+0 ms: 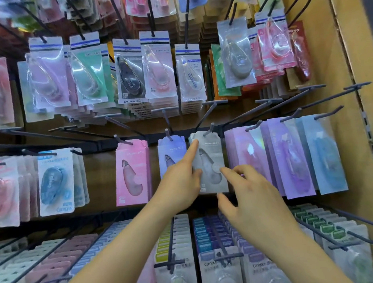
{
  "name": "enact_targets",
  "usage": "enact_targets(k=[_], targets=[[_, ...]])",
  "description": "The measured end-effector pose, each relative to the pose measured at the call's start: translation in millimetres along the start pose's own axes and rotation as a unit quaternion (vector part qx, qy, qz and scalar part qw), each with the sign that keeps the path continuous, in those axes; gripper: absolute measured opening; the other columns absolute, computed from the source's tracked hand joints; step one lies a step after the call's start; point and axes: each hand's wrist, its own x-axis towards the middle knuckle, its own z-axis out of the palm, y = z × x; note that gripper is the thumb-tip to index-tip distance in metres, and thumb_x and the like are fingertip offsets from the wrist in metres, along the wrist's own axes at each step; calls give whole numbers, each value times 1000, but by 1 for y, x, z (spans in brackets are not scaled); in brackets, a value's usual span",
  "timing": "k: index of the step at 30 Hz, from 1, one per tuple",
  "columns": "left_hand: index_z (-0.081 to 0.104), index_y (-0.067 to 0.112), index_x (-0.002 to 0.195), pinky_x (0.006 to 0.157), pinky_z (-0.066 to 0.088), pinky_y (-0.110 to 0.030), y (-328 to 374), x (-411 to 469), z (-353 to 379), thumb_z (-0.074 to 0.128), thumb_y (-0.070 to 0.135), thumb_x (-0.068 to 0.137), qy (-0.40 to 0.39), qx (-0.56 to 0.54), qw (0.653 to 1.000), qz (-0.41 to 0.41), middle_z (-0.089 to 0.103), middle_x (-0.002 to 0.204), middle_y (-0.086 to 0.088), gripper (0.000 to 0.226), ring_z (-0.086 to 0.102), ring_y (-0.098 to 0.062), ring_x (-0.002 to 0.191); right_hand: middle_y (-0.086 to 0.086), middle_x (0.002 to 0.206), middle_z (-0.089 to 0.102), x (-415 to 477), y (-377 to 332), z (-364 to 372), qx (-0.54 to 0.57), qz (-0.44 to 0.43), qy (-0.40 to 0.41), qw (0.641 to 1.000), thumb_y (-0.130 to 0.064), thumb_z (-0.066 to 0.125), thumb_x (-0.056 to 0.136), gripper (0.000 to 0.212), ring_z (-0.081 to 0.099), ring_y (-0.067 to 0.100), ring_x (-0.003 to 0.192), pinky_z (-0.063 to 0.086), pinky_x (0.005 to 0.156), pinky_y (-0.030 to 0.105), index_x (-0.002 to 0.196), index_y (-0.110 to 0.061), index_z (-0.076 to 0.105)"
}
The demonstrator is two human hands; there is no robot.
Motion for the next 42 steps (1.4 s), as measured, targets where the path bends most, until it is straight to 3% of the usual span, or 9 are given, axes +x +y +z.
enact_targets(k=[4, 6, 11, 17, 23, 28, 33, 38, 42], targets=[[-3, 29, 156, 54, 37, -32, 4, 7, 6, 45, 22, 101, -5, 169, 986, 5, 65, 83, -8, 74, 50, -20, 65, -12, 133, 42, -4, 10, 4, 49, -12, -1, 999, -41, 50, 95, 50, 45, 8, 117, 43, 88, 23, 144, -34, 41], [-1, 28, 156, 60, 38, -33, 6, 8, 7, 45, 25, 99, 28, 251, 968, 0, 66, 93, -8, 73, 49, -22, 69, -14, 132, 44, -6, 14, 6, 79, -15, -12, 997, -41, 51, 94, 51, 46, 6, 115, 41, 90, 21, 144, -36, 42], [23, 37, 149, 53, 34, -31, 4, 1, 19, 50, 35, 96, 126, 407, 902, 69, 46, 105, -4, 59, 52, -25, 93, -17, 117, 50, -13, 23, 11, 115, -22, 7, 993, -37, 57, 90, 45, 47, 1, 93, 39, 80, 22, 135, -36, 54], [29, 34, 150, 81, 43, -42, -1, 12, 22, 55, 40, 91, 123, 456, 872, 129, 40, 126, -11, 65, 39, -31, 114, -19, 105, 57, -23, 30, 10, 181, -18, 29, 983, -28, 64, 85, 35, 55, 2, 93, 54, 80, 34, 120, -32, 67], [36, 31, 147, 83, 47, -37, 3, -17, 9, 50, 36, 95, 95, 299, 945, 88, 41, 127, -6, 54, 39, -26, 117, -20, 100, 61, -37, 27, 3, 204, -9, 72, 976, -23, 66, 85, 29, 59, 5, 91, 54, 82, 31, 113, -28, 71], [67, 22, 121, 77, 50, -34, 1, -80, -8, 54, 25, 94, 145, 114, 974, 134, 58, 101, 5, 31, 57, -16, 90, -17, 88, 65, -65, 10, -18, 262, 9, 117, 958, -26, 61, 80, 23, 62, 7, 83, 48, 69, 12, 99, -36, 71], [74, 17, 102, 67, 39, -10, -16, -161, -23, 50, 23, 89, 128, 4, 973, 194, 58, 81, 15, 28, 47, 1, 68, -3, 88, 74, -106, -18, -28, 366, 91, 9, 926, -69, 64, 64, 35, 66, 4, 64, 49, 51, 14, 91, -49, 73], [75, 22, 93, 67, 43, -9, -58, -246, -24, 52, 20, 85, 48, -111, 978, 170, 63, 80, 23, 25, 56, 9, 69, -4, 70, 72, -183, -88, -30, 416, 108, 3, 903, -23, 60, 81, 14, 62, 5, 50, 44, 48, 8, 89, -28, 71], [76, 23, 92, 67, 42, -8, -99, -326, -4, 52, 21, 83, -73, -142, 979, 126, 62, 77, 22, 25, 55, 7, 68, 5, 79, 74, -266, -109, 11, 372, 231, -126, 890, -23, 63, 83, 14, 67, 12, 61, 49, 55, 15, 92, -27, 73]])
